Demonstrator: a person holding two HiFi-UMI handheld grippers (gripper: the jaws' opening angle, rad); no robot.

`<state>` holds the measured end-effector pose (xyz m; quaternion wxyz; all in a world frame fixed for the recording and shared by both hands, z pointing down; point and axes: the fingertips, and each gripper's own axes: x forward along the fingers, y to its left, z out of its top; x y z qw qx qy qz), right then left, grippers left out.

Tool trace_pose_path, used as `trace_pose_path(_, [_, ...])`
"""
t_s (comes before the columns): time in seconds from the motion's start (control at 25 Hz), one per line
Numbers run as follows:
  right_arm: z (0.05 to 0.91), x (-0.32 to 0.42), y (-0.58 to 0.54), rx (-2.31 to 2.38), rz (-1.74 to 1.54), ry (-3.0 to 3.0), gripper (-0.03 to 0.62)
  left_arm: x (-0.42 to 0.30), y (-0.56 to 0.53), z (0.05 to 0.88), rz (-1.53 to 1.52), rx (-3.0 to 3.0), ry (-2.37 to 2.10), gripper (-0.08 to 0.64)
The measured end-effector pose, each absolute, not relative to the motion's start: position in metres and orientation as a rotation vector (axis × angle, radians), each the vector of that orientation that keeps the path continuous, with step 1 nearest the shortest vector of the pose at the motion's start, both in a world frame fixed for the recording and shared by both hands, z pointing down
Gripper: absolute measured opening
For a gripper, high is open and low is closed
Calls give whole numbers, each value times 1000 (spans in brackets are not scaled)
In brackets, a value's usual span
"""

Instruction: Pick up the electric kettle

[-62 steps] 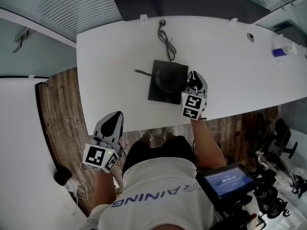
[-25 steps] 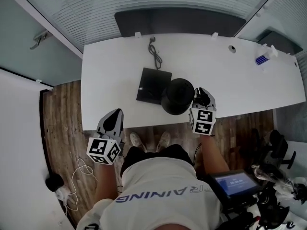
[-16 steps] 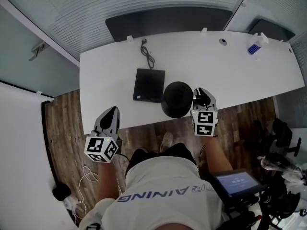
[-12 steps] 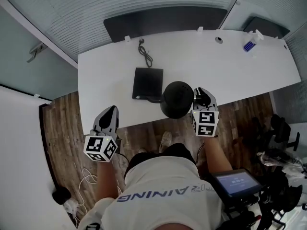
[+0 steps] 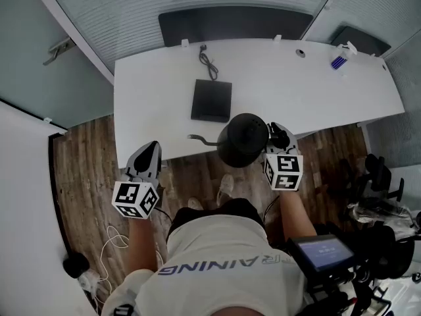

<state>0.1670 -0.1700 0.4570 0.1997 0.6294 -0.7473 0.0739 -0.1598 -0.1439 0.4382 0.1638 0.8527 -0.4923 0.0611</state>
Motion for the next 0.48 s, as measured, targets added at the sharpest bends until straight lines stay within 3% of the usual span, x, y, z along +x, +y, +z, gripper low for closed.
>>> trace_pose_path(0.48, [432, 113, -95, 1747, 263, -2138, 40, -196, -82, 436, 141, 2457, -1351, 12])
